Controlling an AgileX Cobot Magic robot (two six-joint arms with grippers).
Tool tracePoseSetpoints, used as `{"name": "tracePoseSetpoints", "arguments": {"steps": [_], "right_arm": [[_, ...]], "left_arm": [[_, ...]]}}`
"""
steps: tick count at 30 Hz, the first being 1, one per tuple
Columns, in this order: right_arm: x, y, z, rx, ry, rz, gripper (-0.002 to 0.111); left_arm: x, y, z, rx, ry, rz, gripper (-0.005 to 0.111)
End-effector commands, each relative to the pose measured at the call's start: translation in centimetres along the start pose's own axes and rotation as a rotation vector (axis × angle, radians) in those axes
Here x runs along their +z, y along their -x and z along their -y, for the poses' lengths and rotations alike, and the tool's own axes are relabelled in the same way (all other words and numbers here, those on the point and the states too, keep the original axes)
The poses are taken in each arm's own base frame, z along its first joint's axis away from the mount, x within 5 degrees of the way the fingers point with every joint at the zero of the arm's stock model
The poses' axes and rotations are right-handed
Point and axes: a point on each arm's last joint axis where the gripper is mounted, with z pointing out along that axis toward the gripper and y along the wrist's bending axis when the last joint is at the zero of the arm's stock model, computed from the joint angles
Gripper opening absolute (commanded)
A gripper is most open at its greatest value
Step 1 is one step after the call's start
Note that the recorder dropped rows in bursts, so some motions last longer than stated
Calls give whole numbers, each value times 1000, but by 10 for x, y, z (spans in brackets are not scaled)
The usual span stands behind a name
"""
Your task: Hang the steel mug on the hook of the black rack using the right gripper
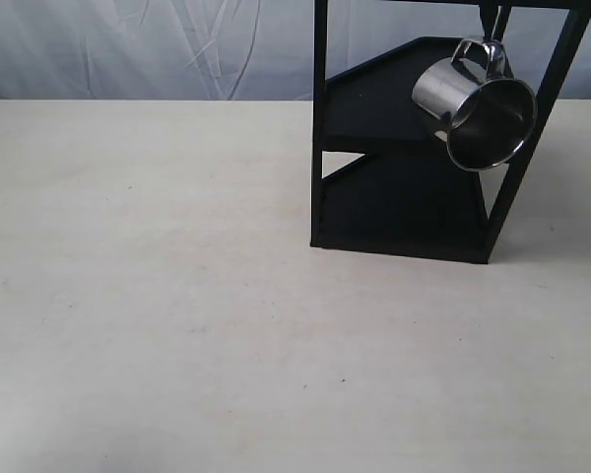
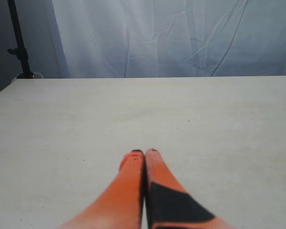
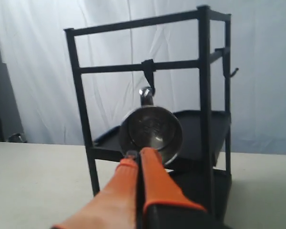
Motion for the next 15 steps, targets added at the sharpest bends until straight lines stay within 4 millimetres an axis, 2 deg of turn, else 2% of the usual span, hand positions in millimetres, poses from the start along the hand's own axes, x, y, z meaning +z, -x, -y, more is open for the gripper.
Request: {"name": "tracePoseSetpoints", "arguments": {"steps": [1, 7, 15], "right_arm": [[1, -24, 7, 15, -51, -41, 0], [4, -57, 14, 18, -69, -140, 0], [3, -58, 16, -41, -82, -153, 0]], "left_arm": [[0, 2, 0, -4, -5, 11, 0], [0, 2, 0, -4, -5, 11, 0], [0, 2, 0, -4, -5, 11, 0]]}}
